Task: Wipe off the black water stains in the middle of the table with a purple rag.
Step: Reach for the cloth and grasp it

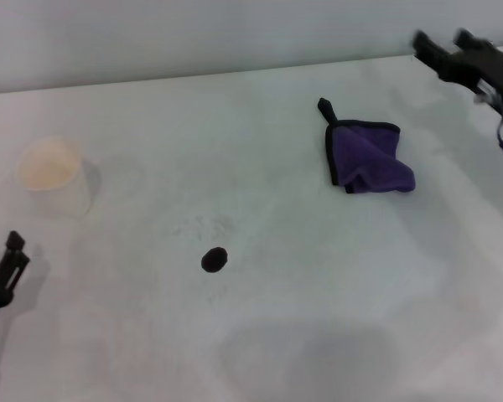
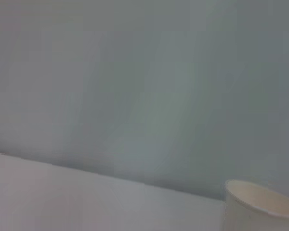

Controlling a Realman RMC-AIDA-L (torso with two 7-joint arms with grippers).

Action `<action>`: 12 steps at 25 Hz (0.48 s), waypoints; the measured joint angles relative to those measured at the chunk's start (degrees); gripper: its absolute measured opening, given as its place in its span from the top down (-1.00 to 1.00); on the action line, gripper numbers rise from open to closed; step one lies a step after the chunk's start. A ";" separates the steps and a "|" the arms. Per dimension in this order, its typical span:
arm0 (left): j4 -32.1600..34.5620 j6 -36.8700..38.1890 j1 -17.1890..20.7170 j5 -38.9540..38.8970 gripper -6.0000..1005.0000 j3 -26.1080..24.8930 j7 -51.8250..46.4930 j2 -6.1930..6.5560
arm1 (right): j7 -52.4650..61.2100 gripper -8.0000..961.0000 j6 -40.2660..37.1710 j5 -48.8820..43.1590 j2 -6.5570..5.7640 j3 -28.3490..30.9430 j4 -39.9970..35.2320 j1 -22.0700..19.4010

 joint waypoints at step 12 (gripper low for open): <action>-2.49 2.55 -2.26 -3.46 -0.75 -0.31 -3.95 0.11 | 55.53 -0.76 -2.82 -32.42 -1.56 -30.29 -42.01 -3.00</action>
